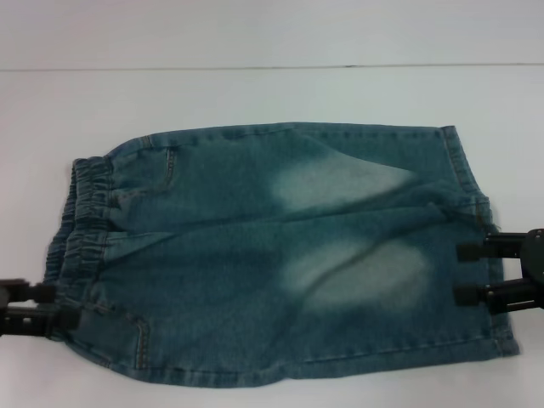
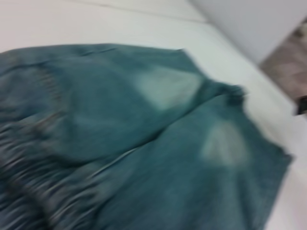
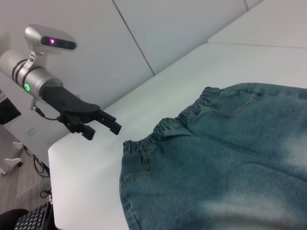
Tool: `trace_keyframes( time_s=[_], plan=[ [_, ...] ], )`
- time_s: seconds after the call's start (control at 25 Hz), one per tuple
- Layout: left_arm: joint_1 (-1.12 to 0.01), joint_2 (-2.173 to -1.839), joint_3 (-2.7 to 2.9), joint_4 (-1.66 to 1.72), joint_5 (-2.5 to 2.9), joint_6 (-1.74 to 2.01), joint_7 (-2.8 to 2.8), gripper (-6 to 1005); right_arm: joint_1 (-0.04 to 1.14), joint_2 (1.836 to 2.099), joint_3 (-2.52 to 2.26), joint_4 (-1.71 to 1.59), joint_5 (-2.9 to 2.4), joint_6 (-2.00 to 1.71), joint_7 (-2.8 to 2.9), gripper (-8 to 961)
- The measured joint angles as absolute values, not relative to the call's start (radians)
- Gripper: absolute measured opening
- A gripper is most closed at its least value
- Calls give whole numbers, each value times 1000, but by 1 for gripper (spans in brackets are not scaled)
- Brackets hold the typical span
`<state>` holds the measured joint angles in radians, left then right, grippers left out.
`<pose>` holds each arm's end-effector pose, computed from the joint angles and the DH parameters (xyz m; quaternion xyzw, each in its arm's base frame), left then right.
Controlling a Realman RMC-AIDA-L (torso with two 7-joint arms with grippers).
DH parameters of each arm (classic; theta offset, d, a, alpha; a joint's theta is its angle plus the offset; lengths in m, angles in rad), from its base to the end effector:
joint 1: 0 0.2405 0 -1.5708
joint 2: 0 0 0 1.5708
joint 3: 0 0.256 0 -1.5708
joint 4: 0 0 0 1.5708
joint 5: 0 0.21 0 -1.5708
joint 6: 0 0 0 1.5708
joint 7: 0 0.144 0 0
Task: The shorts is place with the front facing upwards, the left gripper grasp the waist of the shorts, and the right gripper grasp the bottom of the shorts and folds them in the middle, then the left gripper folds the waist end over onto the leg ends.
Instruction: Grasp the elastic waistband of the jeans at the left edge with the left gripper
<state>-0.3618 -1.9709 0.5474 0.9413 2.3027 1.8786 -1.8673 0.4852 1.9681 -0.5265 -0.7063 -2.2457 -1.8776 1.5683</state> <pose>-0.3287 0.2624 0.0881 -0.8857 -0.4413 -0.1186 0.0822 0.2985 0.2865 0.0554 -0.9315 0.3063 0.1933 0.0327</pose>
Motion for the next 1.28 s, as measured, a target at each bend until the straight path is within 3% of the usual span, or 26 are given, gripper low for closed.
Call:
trace_keyframes(
  time_s=[0.28, 0.76, 1.04, 1.28],
  plan=[
    [-356, -1966, 514, 941, 2405, 1775, -1879, 902, 487, 1969, -528, -703, -2246, -1878, 1569, 931],
    [-369, -2005, 525, 943, 2487, 1700, -1877, 902, 487, 1976, -528, -704, -2246, -1878, 1572, 925],
    [-356, -2038, 534, 1010, 2487, 1694, -1856, 739, 488, 1976, -528, -705, -2246, -1877, 1572, 917],
    [-361, -2042, 539, 1013, 2489, 1702, -1862, 584, 489, 1976, -528, -707, -2246, -1877, 1572, 910]
  ],
)
